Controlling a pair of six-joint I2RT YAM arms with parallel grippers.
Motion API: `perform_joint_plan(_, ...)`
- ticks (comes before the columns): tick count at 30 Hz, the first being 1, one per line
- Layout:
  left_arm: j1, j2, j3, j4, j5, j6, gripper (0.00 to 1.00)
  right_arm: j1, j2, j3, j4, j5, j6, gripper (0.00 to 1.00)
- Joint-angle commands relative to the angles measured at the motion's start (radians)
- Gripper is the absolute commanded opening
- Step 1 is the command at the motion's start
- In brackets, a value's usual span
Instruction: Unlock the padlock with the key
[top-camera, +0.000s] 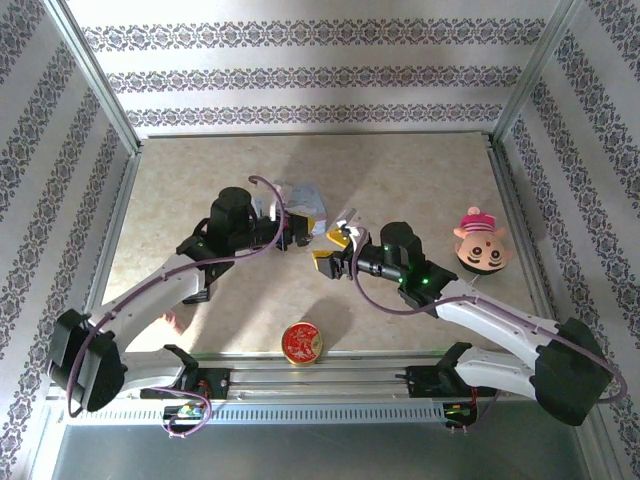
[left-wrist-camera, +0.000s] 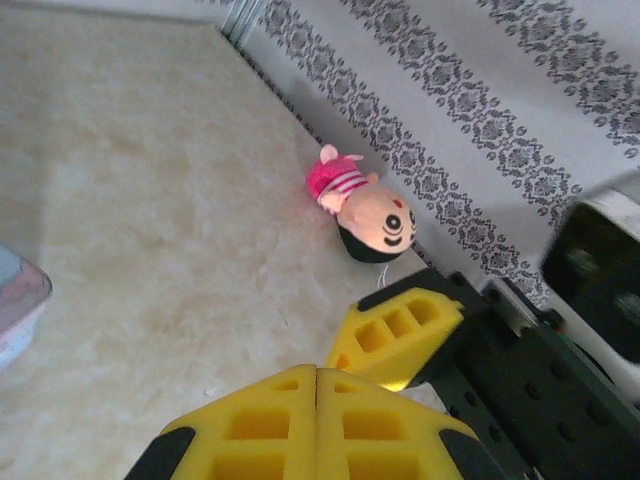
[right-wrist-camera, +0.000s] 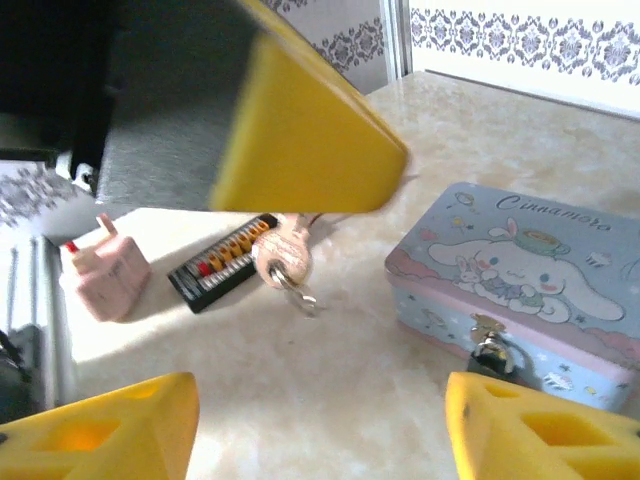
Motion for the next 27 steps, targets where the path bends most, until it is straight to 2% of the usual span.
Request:
perform_joint_plan(1,0.008,-0.047,-0.027,0.081,0.005,0.118,0.0,-0.037,-0.031,-0.026,0.116,-0.101,0.174,0.68)
perform_joint_plan(6,0.007,-0.071,-0.056,0.167,0.12,0.138,0.0,-0.052,-0.028,-0.032,0.253,-0.242,0.339,0.7)
perform_joint_plan(10,0.009,-0.071,-0.087,0.303,0.209,0.077,0.0,-0.053,-0.018,-0.018,0.328,-0.324,0.398,0.7)
perform_joint_plan(15,0.011,-0.058,-0.115,0.514,0.277,-0.069,0.0,-0.052,-0.007,-0.027,0.399,-0.314,0.414,0.6)
perform_joint_plan(19,0.01,-0.052,-0.114,0.546,0.293,-0.106,0.0,-0.053,0.01,-0.044,0.462,-0.284,0.432,0.53)
perform_joint_plan(27,0.01,-0.053,-0.115,0.536,0.282,-0.108,0.0,-0.044,0.049,-0.04,0.544,-0.314,0.452,0.4)
